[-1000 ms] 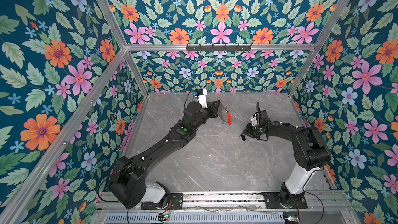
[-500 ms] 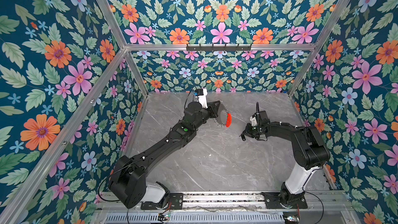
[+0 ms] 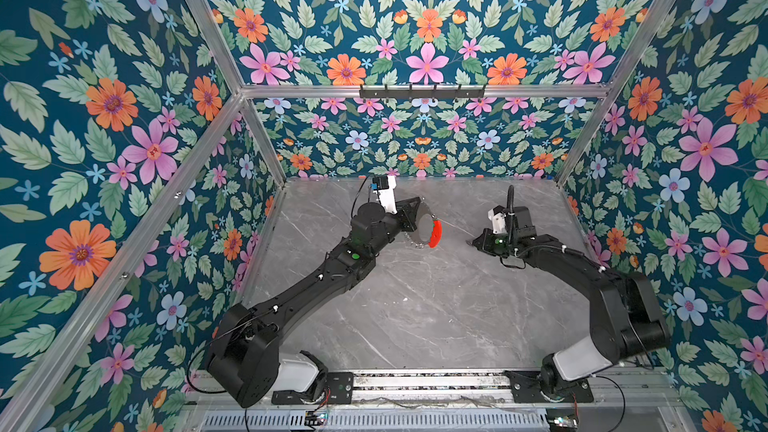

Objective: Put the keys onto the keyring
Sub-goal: 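Lift the black-tag key with the right gripper toward the plate held by left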

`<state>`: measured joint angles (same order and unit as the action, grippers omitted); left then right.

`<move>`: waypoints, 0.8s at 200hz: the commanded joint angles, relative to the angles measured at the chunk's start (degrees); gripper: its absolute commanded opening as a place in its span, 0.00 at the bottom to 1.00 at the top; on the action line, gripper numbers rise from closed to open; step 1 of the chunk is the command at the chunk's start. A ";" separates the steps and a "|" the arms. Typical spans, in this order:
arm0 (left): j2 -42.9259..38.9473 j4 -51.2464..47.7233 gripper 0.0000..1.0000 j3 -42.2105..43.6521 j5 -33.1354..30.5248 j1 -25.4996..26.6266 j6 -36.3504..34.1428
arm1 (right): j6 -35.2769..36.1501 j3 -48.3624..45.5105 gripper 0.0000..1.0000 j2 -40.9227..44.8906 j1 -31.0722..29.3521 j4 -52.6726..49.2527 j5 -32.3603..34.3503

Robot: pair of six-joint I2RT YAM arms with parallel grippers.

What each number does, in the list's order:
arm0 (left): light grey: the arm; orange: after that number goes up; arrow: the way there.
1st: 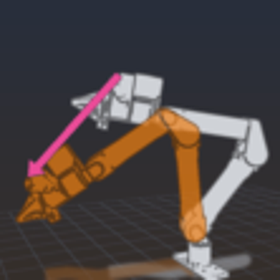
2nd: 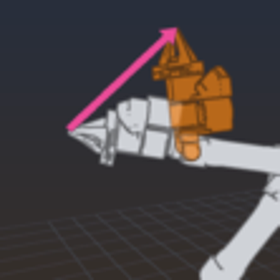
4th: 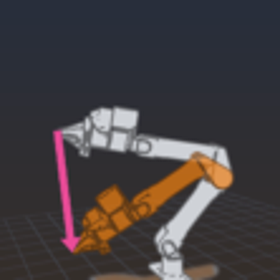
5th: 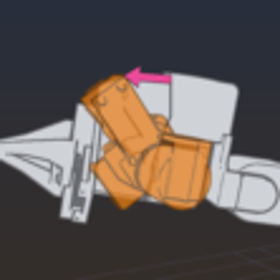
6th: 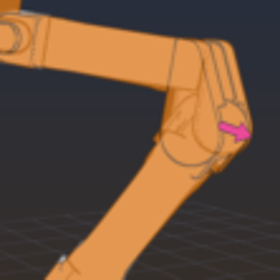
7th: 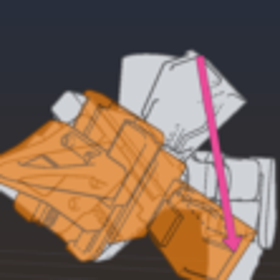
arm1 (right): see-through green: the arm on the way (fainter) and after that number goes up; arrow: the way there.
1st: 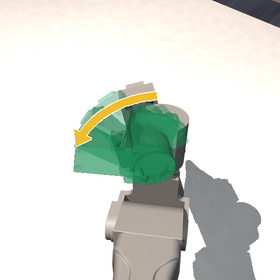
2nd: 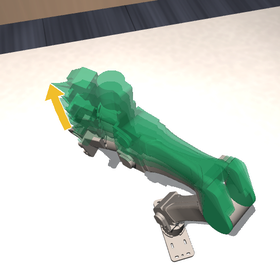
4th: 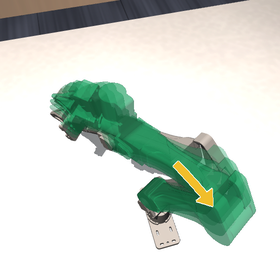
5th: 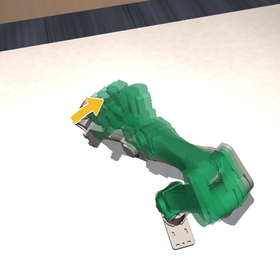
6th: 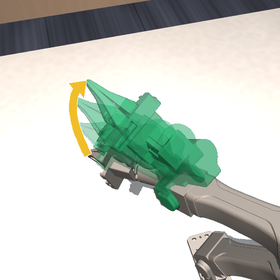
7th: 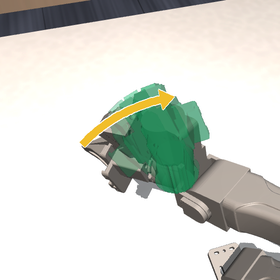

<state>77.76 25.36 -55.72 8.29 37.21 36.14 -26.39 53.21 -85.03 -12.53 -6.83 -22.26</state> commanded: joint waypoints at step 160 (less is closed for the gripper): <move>2.27 11.10 0.00 -4.66 25.58 -3.38 -11.49 | 3.88 10.47 0.00 21.16 -1.05 4.08 -26.96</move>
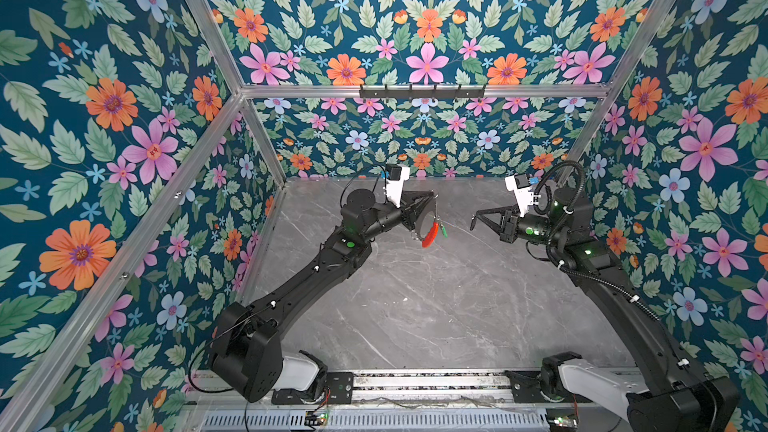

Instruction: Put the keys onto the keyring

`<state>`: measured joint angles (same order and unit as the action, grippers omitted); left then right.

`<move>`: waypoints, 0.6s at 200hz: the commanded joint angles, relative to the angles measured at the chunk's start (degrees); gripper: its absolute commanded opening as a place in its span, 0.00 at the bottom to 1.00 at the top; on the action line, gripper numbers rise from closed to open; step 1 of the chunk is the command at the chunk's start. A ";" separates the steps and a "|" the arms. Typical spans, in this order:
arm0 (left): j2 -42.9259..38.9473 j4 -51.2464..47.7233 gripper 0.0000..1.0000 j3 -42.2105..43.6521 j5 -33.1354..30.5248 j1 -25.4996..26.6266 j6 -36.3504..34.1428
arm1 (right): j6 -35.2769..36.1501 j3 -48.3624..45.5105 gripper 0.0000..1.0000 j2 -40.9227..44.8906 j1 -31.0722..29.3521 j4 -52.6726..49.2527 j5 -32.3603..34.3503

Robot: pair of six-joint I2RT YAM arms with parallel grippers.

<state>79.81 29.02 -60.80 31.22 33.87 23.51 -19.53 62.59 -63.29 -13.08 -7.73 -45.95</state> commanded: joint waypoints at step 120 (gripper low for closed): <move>5.23 21.00 0.00 2.17 6.22 0.84 14.05 | -16.77 3.78 0.00 -7.49 -5.01 13.53 0.84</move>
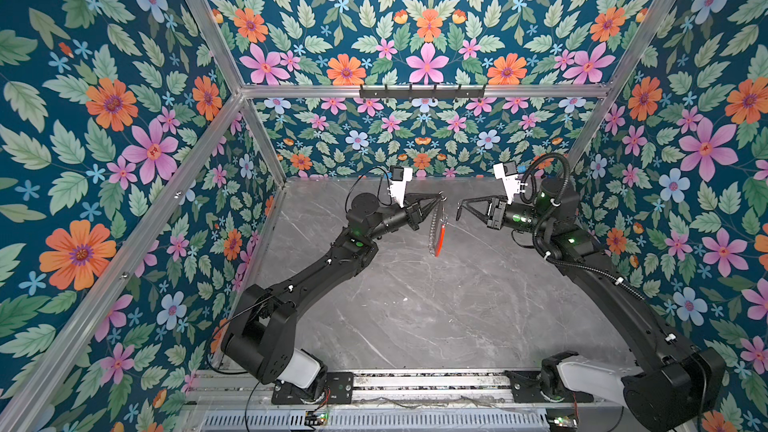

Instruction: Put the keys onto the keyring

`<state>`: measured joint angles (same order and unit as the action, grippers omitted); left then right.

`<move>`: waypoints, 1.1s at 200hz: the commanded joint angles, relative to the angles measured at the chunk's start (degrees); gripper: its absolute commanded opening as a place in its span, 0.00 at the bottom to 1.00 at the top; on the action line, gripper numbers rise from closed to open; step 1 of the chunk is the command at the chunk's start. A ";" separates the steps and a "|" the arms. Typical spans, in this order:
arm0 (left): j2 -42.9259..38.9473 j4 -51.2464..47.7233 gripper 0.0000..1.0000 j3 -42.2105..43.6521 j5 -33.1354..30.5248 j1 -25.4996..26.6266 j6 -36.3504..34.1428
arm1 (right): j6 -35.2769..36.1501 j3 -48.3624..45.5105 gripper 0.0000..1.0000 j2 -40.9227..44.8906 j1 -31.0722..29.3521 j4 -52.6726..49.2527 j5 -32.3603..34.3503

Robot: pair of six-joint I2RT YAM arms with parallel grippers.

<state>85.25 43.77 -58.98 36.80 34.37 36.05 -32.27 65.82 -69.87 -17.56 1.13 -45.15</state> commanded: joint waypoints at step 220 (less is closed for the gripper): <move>-0.27 4.44 0.00 -0.17 -1.15 2.32 -0.50 | -6.34 1.95 0.00 -3.80 -1.60 5.41 2.68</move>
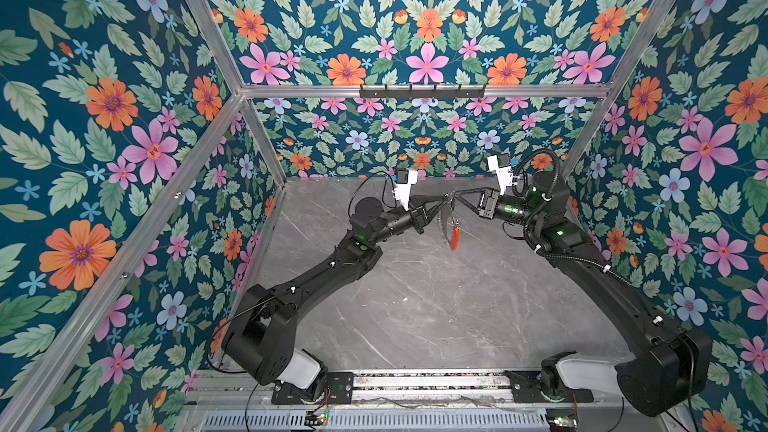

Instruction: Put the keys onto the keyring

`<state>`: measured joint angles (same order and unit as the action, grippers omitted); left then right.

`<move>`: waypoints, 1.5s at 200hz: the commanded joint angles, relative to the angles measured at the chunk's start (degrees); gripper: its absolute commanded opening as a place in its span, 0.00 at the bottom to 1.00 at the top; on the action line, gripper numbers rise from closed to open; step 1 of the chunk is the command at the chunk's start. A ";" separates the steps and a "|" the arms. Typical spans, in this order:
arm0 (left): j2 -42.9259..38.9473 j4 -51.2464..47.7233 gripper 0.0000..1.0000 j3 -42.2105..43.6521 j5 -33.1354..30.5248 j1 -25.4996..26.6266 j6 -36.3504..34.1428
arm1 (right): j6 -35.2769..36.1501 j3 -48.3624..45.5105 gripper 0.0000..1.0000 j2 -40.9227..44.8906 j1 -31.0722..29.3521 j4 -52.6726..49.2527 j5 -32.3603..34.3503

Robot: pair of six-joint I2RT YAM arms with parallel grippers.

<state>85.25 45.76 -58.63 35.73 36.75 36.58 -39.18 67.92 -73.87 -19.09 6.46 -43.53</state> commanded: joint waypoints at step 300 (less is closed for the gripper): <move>1.30 14.36 0.00 2.07 3.45 0.13 2.18 | 18.67 8.88 0.17 0.66 -1.10 -15.97 1.26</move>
<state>86.32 56.58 -55.99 37.28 36.86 36.64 -23.53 76.14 -72.66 -19.42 -10.87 -39.72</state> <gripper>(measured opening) 0.050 0.168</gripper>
